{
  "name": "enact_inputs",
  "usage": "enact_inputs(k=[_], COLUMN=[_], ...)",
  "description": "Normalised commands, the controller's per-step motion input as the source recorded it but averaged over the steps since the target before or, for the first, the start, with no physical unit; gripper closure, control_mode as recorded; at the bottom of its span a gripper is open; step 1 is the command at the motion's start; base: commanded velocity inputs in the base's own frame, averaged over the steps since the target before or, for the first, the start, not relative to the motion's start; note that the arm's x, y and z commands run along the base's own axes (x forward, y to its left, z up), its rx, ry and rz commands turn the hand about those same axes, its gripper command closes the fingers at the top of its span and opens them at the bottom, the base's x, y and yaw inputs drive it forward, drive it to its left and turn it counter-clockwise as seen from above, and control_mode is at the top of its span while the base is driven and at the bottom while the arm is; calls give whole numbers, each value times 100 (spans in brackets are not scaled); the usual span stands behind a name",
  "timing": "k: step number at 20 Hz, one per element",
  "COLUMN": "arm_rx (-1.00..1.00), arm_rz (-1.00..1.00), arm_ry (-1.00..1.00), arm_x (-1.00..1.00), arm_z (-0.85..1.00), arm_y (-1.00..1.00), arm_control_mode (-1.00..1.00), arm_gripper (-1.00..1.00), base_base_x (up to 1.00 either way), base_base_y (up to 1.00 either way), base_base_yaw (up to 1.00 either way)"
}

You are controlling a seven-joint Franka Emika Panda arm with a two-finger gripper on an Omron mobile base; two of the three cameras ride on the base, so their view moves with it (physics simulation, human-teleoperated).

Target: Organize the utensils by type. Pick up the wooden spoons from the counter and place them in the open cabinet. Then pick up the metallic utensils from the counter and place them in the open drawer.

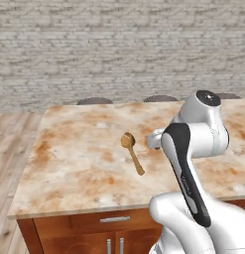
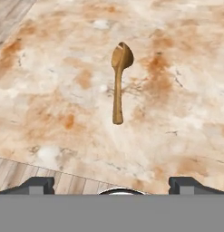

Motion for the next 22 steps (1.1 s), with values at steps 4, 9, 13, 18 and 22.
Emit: enact_inputs(k=[4, 9, 13, 18, 22], arm_rx=[0, 0, 0, 0, -2], arm_rz=[0, 0, 0, 0, 0], arm_ry=[16, 4, 12, 19, 9], arm_x=[34, 31, 41, 39, 21], arm_z=[-43, -38, -34, -26, -46], arm_y=[9, 5, 4, 1, 5], arm_control_mode=[-100, -100, -100, -100, -100], arm_gripper=[-100, -100, -100, -100, -100], base_base_x=[0, 0, 0, 0, 0], base_base_y=[0, 0, 0, 0, 0], base_base_yaw=[0, 0, 0, 0, 0])
